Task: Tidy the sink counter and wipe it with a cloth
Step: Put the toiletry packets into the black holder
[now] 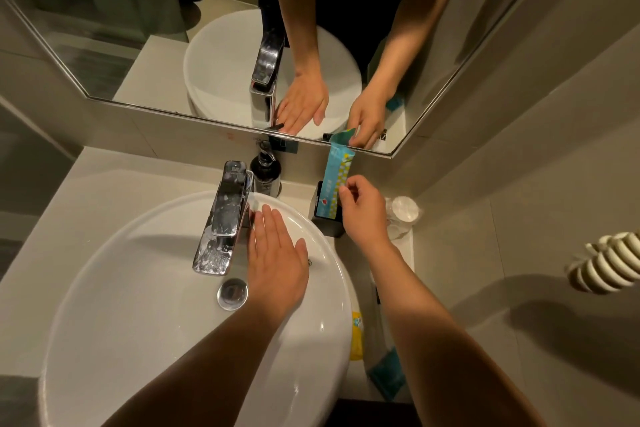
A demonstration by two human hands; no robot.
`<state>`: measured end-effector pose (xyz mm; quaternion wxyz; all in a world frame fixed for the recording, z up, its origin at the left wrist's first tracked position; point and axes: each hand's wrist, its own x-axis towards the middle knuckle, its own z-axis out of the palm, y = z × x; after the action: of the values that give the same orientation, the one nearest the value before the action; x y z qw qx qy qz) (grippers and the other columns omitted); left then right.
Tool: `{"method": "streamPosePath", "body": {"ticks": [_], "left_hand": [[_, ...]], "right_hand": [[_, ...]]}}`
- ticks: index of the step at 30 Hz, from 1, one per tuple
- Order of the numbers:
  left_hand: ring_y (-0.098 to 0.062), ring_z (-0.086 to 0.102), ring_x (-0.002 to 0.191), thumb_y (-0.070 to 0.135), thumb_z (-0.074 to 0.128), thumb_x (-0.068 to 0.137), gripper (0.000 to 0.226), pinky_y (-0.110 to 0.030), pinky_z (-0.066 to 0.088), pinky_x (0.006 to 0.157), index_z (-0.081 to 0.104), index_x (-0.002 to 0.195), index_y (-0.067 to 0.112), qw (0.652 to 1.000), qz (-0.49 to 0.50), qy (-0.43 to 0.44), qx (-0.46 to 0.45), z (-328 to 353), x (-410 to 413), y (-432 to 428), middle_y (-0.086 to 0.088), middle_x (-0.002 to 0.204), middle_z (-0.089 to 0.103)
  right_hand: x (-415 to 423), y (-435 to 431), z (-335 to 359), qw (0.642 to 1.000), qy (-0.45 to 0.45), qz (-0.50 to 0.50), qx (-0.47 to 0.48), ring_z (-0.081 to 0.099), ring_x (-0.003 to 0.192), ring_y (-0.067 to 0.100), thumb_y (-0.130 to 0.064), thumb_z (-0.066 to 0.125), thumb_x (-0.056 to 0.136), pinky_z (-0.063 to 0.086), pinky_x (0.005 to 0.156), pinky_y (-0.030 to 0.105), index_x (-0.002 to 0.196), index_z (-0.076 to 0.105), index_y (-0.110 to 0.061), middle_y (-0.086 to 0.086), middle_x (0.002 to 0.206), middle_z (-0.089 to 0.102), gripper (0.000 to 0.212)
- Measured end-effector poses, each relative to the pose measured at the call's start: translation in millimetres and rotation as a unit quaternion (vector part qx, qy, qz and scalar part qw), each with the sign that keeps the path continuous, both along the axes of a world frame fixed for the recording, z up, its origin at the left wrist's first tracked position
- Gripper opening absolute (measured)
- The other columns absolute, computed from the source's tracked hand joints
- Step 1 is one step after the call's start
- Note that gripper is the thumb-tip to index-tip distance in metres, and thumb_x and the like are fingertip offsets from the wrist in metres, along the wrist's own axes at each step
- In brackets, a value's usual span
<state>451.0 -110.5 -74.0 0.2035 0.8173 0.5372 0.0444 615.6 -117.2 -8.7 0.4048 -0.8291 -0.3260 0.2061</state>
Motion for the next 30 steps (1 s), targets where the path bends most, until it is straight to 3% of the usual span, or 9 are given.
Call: {"method": "streamPosePath", "body": {"ticks": [3, 5, 14, 16, 18, 23, 27, 30], "left_hand": [[-0.027, -0.007, 0.157, 0.042, 0.024, 0.104, 0.073, -0.043, 0.0, 0.127, -0.006, 0.159, 0.004, 1.0, -0.002, 0.003, -0.002, 0, 0, 0, -0.014, 0.17, -0.006], [-0.027, -0.007, 0.158, 0.042, 0.023, 0.104, 0.073, -0.044, 0.002, 0.128, -0.006, 0.159, 0.004, 1.0, -0.001, 0.005, 0.001, -1, -1, 0, -0.014, 0.17, -0.005], [-0.027, -0.007, 0.157, 0.042, 0.024, 0.105, 0.073, -0.043, -0.001, 0.127, -0.006, 0.159, 0.004, 1.0, -0.003, 0.01, -0.003, -1, -1, 1, -0.014, 0.17, -0.006], [-0.027, -0.008, 0.157, 0.042, 0.023, 0.105, 0.073, -0.043, 0.0, 0.127, -0.007, 0.159, 0.004, 1.0, -0.003, 0.011, -0.004, 0, -2, 1, -0.014, 0.17, -0.006], [-0.027, -0.009, 0.157, 0.043, 0.023, 0.105, 0.073, -0.043, -0.001, 0.127, -0.008, 0.159, 0.005, 1.0, -0.006, 0.008, -0.008, 1, -1, 1, -0.013, 0.17, -0.008], [-0.029, -0.006, 0.157, 0.042, 0.022, 0.105, 0.072, -0.044, 0.0, 0.127, -0.004, 0.159, 0.002, 1.0, -0.016, 0.012, -0.002, 0, -2, 2, -0.016, 0.17, -0.005], [-0.03, -0.005, 0.157, 0.043, 0.021, 0.105, 0.072, -0.045, 0.002, 0.127, -0.003, 0.159, 0.001, 0.999, -0.018, 0.03, 0.0, -1, -3, 1, -0.017, 0.17, -0.004], [-0.029, -0.008, 0.157, 0.044, 0.018, 0.105, 0.072, -0.045, 0.0, 0.127, -0.005, 0.159, 0.002, 0.999, -0.02, 0.033, -0.004, 0, -3, 0, -0.016, 0.17, -0.006]], "right_hand": [[-3, 3, -3, 1.0, -0.003, 0.001, -0.03, 0.062, 0.089, 0.015, -0.018, 0.055, 0.102, 0.042, 0.058, 0.01, 0.102, 0.062, -0.01, 0.003, 0.101, 0.069, 0.011], [-1, 4, -3, 1.0, -0.005, 0.0, -0.029, 0.061, 0.088, 0.015, -0.017, 0.054, 0.102, 0.038, 0.055, 0.007, 0.102, 0.063, -0.009, 0.004, 0.101, 0.069, 0.012], [8, 6, -5, 0.999, -0.012, -0.018, -0.038, 0.065, 0.09, 0.014, -0.016, 0.056, 0.101, 0.048, 0.065, 0.015, 0.114, 0.071, -0.008, 0.006, 0.108, 0.074, 0.02], [8, 4, -5, 0.999, -0.01, -0.026, -0.037, 0.068, 0.095, 0.017, -0.017, 0.057, 0.101, 0.059, 0.076, 0.029, 0.117, 0.071, -0.009, 0.006, 0.11, 0.075, 0.023], [9, 0, -3, 0.999, -0.011, -0.038, -0.03, 0.069, 0.098, 0.019, -0.018, 0.058, 0.1, 0.06, 0.084, 0.037, 0.119, 0.071, -0.011, 0.005, 0.11, 0.074, 0.024], [20, -35, 7, 0.993, 0.008, -0.117, 0.023, 0.068, 0.087, 0.018, -0.011, 0.062, 0.094, 0.052, 0.078, 0.025, 0.105, 0.073, -0.01, 0.005, 0.094, 0.074, 0.015], [30, -93, -13, 0.98, -0.027, -0.157, -0.119, 0.064, 0.084, 0.02, -0.012, 0.058, 0.093, 0.045, 0.066, 0.026, 0.097, 0.071, -0.011, 0.004, 0.092, 0.07, 0.014], [28, -127, -41, 0.959, 0.0, -0.146, -0.242, 0.066, 0.089, 0.029, -0.013, 0.058, 0.091, 0.056, 0.077, 0.041, 0.096, 0.066, -0.009, 0.01, 0.096, 0.069, 0.011]]}}
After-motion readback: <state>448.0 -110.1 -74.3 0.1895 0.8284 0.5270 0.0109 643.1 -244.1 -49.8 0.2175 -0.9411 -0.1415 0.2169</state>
